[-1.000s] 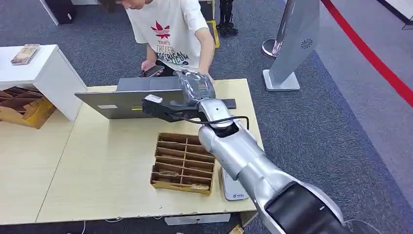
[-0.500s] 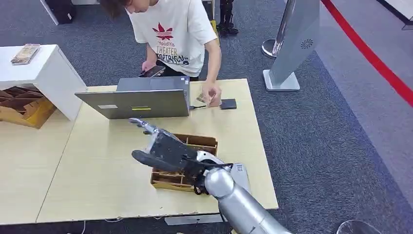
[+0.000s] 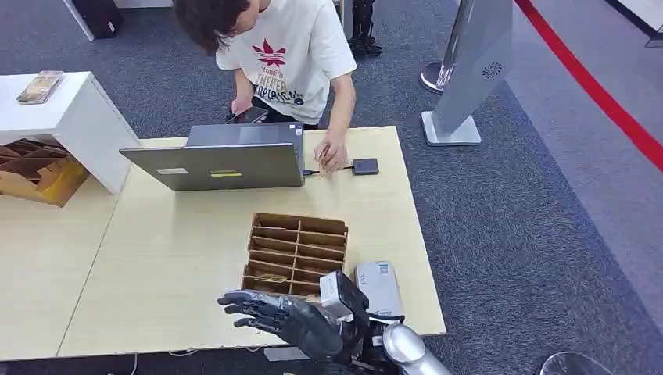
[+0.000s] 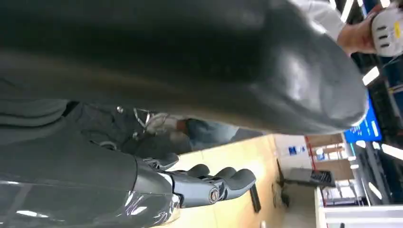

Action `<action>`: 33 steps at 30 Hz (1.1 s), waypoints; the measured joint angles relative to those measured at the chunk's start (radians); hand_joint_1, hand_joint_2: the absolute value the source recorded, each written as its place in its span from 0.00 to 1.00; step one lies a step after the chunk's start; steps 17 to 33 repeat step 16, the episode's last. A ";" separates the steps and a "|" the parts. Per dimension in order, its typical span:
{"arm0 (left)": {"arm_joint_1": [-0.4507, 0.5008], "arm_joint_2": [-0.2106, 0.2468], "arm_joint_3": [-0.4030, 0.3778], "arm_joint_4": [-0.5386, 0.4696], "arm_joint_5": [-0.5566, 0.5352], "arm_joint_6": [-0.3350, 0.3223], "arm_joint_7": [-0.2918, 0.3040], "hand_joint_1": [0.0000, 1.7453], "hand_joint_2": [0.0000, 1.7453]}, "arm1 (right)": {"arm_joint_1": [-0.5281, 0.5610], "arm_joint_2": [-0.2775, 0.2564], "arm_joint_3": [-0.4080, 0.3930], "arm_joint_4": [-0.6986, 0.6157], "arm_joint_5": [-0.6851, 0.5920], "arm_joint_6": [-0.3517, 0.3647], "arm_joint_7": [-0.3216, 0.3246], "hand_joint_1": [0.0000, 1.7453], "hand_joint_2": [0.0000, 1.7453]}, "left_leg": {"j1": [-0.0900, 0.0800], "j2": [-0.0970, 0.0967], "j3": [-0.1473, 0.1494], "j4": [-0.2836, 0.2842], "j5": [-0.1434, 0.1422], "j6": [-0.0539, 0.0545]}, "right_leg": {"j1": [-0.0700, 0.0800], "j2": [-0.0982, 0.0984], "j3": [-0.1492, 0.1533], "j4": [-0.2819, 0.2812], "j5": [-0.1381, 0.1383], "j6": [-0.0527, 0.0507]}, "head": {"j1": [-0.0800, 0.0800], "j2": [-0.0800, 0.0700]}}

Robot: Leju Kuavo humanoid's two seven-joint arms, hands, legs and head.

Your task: Pass the card to the sensor for recognition and then transmit it.

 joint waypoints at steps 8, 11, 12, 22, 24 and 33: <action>-0.001 -0.001 -0.001 0.000 -0.023 0.000 0.003 0.00 0.00 | 0.009 -0.026 0.018 0.000 -0.048 0.024 -0.022 0.00 0.00 | 0.000 0.000 0.000 0.000 0.000 0.000 | 0.000 0.000 0.000 0.000 0.000 0.000 | 0.000 0.000; -0.001 -0.001 -0.005 0.000 -0.038 -0.003 0.007 0.00 0.00 | 0.013 -0.029 0.016 0.011 -0.045 -0.052 -0.049 0.00 0.00 | 0.000 0.000 0.000 0.000 0.000 0.000 | 0.000 0.000 0.000 0.000 0.000 0.000 | 0.000 0.000; -0.002 -0.001 -0.009 0.000 -0.047 -0.003 0.009 0.00 0.00 | 0.016 -0.029 0.007 0.025 -0.042 -0.092 -0.062 0.00 0.00 | 0.000 0.000 0.000 0.000 0.000 0.000 | 0.000 0.000 0.000 0.000 0.000 0.000 | 0.000 0.000; -0.005 -0.001 -0.028 0.000 -0.083 -0.008 0.022 0.00 0.00 | 0.033 -0.029 -0.035 0.061 -0.002 -0.159 -0.102 0.00 0.00 | 0.000 0.000 0.000 0.000 0.000 0.000 | 0.000 0.000 0.000 0.000 0.000 0.000 | -0.001 0.000; -0.005 -0.001 -0.028 0.000 -0.083 -0.008 0.022 0.00 0.00 | 0.033 -0.029 -0.035 0.061 -0.002 -0.159 -0.102 0.00 0.00 | 0.000 0.000 0.000 0.000 0.000 0.000 | 0.000 0.000 0.000 0.000 0.000 0.000 | -0.001 0.000; -0.005 -0.001 -0.028 0.000 -0.083 -0.008 0.022 0.00 0.00 | 0.033 -0.029 -0.035 0.061 -0.002 -0.159 -0.102 0.00 0.00 | 0.000 0.000 0.000 0.000 0.000 0.000 | 0.000 0.000 0.000 0.000 0.000 0.000 | -0.001 0.000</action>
